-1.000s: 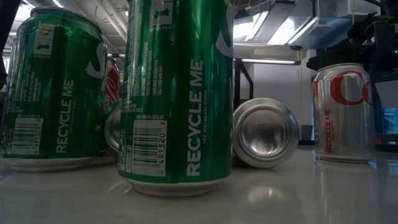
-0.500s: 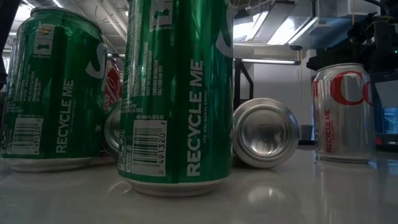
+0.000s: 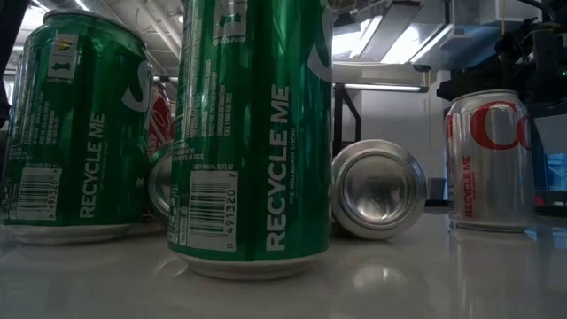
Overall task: Place canned beverage on shelf
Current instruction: Put the left white yellow soda can on the shelf
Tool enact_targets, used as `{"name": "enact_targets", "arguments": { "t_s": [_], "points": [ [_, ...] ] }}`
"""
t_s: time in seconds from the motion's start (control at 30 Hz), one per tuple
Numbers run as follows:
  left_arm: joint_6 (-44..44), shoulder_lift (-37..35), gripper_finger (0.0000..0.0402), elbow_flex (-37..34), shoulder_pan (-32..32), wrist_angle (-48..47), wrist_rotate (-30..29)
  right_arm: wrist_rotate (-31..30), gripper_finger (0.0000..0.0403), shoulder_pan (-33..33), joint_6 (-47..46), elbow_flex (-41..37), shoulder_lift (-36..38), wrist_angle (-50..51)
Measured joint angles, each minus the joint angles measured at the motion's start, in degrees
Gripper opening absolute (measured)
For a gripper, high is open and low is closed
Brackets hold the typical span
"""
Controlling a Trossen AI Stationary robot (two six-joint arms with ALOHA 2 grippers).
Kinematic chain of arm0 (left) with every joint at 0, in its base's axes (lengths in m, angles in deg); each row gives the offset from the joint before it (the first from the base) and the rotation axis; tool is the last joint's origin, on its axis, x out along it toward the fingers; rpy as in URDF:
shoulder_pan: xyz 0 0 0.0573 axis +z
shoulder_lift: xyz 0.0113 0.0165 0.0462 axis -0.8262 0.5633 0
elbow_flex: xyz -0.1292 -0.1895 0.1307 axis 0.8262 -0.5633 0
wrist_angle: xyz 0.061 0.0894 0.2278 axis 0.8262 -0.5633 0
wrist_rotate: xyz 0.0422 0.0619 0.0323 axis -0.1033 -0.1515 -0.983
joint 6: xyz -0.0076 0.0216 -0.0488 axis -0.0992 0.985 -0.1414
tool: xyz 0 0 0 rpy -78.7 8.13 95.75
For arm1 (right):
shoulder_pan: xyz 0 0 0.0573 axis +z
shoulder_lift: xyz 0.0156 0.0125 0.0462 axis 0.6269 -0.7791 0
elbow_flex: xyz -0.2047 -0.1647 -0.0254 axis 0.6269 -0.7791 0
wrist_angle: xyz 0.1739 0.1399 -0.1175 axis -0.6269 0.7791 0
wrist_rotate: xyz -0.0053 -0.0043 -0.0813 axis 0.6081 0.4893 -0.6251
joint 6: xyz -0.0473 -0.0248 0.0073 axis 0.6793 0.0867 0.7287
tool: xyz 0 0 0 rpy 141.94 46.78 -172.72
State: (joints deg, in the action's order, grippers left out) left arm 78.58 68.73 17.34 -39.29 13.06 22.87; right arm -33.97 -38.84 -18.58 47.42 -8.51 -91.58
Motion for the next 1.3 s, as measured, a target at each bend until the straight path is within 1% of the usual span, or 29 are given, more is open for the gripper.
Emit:
{"name": "enact_targets", "arguments": {
  "t_s": [0.13,0.27,0.47,0.8,1.07,1.3],
  "points": [
    [3.26,-0.07,0.0396,2.55,0.00,-0.66,0.11,0.05,0.0092,-0.02,-0.01,0.00,0.01,0.02],
    [3.28,-0.07,0.0396,2.66,0.00,-2.06,0.11,0.07,0.0092,0.00,-0.02,0.00,0.02,0.02],
    [-3.28,-0.03,0.0396,1.66,0.04,-5.86,0.11,0.09,0.0092,0.01,-0.01,0.00,0.01,0.04],
    [-15.04,0.00,0.0396,-0.53,0.07,-5.62,-0.81,0.14,0.0092,-0.01,-0.02,0.02,0.02,0.09],
    [-17.00,0.00,0.0396,-3.65,0.05,-4.67,-0.81,0.22,0.0092,0.00,-0.02,0.02,0.01,0.35],
    [-17.09,0.00,0.0396,-4.16,0.00,-3.41,-0.83,0.36,0.0092,0.00,-0.02,0.02,0.01,0.35]
  ]
}}
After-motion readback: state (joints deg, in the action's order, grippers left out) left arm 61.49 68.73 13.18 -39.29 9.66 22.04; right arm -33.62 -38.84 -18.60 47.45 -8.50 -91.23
